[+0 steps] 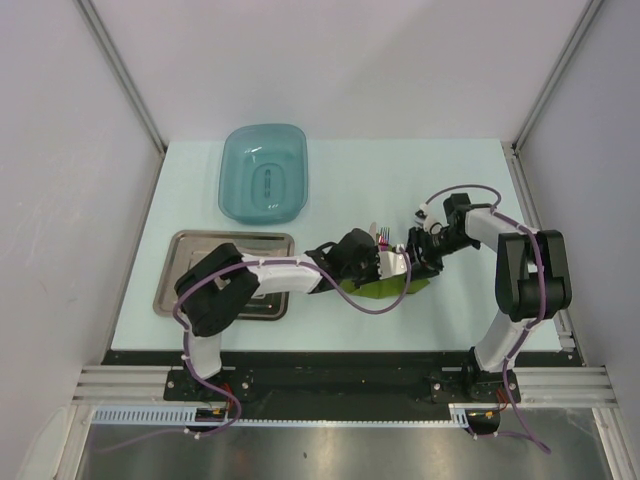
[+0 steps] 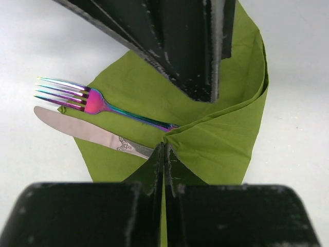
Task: Place the utensils on the paper napkin and roll it up
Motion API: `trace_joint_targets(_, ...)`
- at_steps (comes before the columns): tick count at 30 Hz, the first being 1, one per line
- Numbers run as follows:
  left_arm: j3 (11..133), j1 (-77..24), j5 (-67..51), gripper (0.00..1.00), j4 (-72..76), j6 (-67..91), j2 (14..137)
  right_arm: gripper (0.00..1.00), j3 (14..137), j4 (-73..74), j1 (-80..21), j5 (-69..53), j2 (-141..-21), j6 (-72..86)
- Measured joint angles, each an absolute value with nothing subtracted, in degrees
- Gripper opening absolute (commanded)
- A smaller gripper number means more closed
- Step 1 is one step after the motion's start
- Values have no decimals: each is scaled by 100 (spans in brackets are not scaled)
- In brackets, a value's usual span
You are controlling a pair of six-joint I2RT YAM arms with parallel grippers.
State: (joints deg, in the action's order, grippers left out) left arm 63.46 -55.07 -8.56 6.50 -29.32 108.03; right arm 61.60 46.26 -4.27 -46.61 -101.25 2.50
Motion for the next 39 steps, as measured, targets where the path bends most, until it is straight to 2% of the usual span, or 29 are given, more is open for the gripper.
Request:
trace_joint_targets(6, 6423, -5481, -819, 0, 628, -2891, 10886, 55, 6154, 4440, -462, -4661, -10143, 255)
trace_joint_targets(12, 6525, -5395, -819, 0, 622, -2794, 10899, 53, 6025, 4305, -611, -4661, -10169, 250)
trace_joint_targets(23, 6573, -5336, -792, 0, 611, -2692, 11061, 31, 5881, 4082, -832, -4532, -10416, 233)
trace_joint_targets(26, 6593, -5321, -770, 0, 604, -2687, 11102, 19, 5881, 4012, -869, -4445, -10481, 215)
trace_joint_targets(29, 6604, -5306, -768, 0, 600, -2681, 11115, 3, 5881, 3953, -888, -4370, -10519, 174)
trace_joint_targets(31, 6613, -5297, -770, 0, 587, -2668, 11118, 0, 5881, 3916, -902, -4316, -10547, 167)
trace_joint_targets(33, 6639, -5288, -777, 9, 539, -2622, 11122, 0, 5881, 3894, -923, -4263, -10560, 165)
trace_joint_targets(34, 6659, -5277, -792, 19, 493, -2574, 11122, 0, 5883, 3885, -928, -4241, -10560, 167)
trace_joint_targets(37, 6740, -5205, -897, 38, 266, -2353, 11093, 0, 5881, 3865, -945, -4152, -10562, 169)
trace_joint_targets(39, 6746, -5100, -1013, 40, 25, -2130, 11006, 0, 5881, 3861, -956, -4097, -10562, 174)
